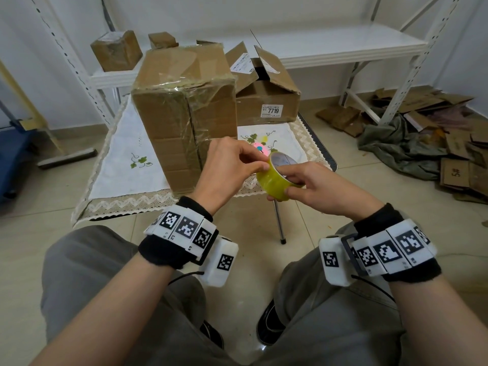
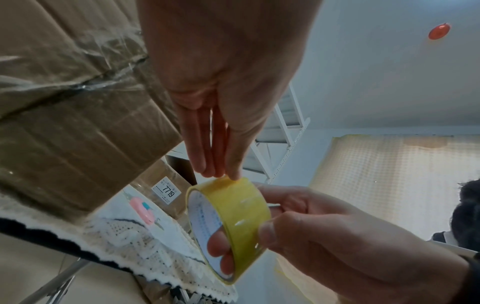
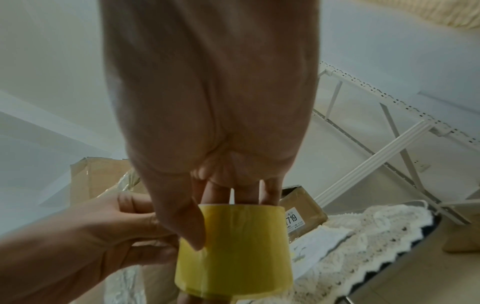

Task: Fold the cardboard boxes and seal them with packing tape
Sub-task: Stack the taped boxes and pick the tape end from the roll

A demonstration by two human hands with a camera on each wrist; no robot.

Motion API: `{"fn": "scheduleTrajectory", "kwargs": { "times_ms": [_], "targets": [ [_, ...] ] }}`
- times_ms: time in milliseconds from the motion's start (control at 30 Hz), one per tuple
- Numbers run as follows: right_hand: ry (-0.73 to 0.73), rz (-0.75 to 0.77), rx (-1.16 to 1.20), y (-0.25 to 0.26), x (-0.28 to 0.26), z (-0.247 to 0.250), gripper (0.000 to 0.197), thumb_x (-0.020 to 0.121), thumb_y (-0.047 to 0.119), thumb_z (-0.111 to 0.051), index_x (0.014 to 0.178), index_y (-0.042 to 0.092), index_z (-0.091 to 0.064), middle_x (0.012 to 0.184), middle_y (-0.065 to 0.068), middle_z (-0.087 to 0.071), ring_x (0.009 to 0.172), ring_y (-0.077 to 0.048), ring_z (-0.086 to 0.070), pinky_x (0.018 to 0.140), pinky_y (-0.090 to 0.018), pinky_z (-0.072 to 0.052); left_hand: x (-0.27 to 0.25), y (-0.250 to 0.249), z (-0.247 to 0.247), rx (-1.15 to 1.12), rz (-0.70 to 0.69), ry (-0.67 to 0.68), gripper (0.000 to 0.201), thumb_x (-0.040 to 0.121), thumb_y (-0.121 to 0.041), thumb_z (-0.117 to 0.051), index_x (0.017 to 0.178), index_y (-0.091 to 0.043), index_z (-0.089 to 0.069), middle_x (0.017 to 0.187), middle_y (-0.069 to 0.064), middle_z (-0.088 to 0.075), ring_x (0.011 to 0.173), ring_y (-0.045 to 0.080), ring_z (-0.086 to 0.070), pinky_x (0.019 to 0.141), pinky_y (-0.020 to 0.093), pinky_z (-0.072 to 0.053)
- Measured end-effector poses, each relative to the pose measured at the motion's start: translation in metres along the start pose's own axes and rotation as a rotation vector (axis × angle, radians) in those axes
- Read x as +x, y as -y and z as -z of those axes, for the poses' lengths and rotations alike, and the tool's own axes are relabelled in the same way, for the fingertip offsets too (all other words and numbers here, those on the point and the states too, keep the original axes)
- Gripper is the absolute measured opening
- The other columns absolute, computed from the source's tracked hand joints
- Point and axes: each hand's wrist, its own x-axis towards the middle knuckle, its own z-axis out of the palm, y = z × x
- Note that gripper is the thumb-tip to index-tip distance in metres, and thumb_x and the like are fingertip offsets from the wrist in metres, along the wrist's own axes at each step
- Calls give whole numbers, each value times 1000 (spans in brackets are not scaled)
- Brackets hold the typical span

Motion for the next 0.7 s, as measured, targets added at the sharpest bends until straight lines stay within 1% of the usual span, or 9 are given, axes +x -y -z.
{"fn": "scheduleTrajectory", "kwargs": {
  "times_ms": [100, 167, 233, 333, 500, 600, 667, 700],
  "targets": [
    [14, -7, -4, -1, 0, -1, 44, 97, 6, -59, 133, 30, -61, 101, 20, -76, 93, 17, -63, 76, 1, -38, 4, -2, 4, 47, 10, 38, 8, 77, -21, -85, 84, -19, -82, 77, -8, -76, 71, -2, -68, 73, 19, -57],
    [16, -5, -16, -1, 1, -1, 42, 96, 7, -60, 132, 29, -62, 101, 20, -76, 97, 14, -64, 80, 0, -40, 6, -4, 5, 80, -2, 64, 6, 78, -21, -85, 83, -19, -82, 75, -8, -75, 70, -1, -68, 73, 22, -58],
    [21, -2, -25, 0, 1, -1, 40, 96, 7, -60, 130, 28, -63, 100, 19, -76, 100, 10, -65, 87, -4, -43, 7, -5, 6, 130, -19, 90, 5, 78, -22, -84, 82, -20, -82, 73, -9, -74, 68, -1, -67, 71, 22, -57],
    [22, 0, -29, 1, 0, -2, 38, 95, 6, -59, 126, 27, -65, 100, 17, -77, 101, 8, -66, 86, -5, -43, 11, -7, 9, 172, -23, 142, 3, 78, -18, -83, 78, -20, -81, 69, -11, -72, 66, -1, -66, 69, 22, -56],
    [22, 2, -56, 5, 0, -2, 32, 95, 9, -61, 121, 27, -67, 99, 19, -76, 101, 7, -66, 88, -8, -45, 17, -9, 12, 208, -10, 213, 10, 74, -15, -81, 67, -22, -76, 63, -9, -70, 64, 3, -66, 73, 30, -58],
    [33, -1, -52, 6, 0, -2, 30, 96, 13, -61, 121, 26, -67, 99, 18, -76, 99, 7, -67, 87, -9, -47, 19, -11, 11, 245, -29, 240, 24, 71, -14, -81, 58, -27, -66, 59, -10, -66, 57, -2, -61, 68, 23, -56],
    [34, 3, -49, 7, 0, -3, 30, 95, 14, -62, 122, 27, -67, 98, 19, -76, 97, 9, -67, 82, -9, -46, 19, -12, 9, 254, -50, 240, 32, 70, -12, -81, 54, -29, -59, 55, -11, -62, 53, -2, -57, 63, 20, -52],
    [30, 5, -52, 7, 0, -3, 30, 95, 14, -62, 122, 26, -68, 97, 20, -76, 96, 9, -67, 80, -8, -45, 19, -12, 8, 250, -57, 241, 32, 69, -11, -80, 54, -28, -57, 53, -11, -60, 52, -1, -56, 61, 20, -51]
  ]
}}
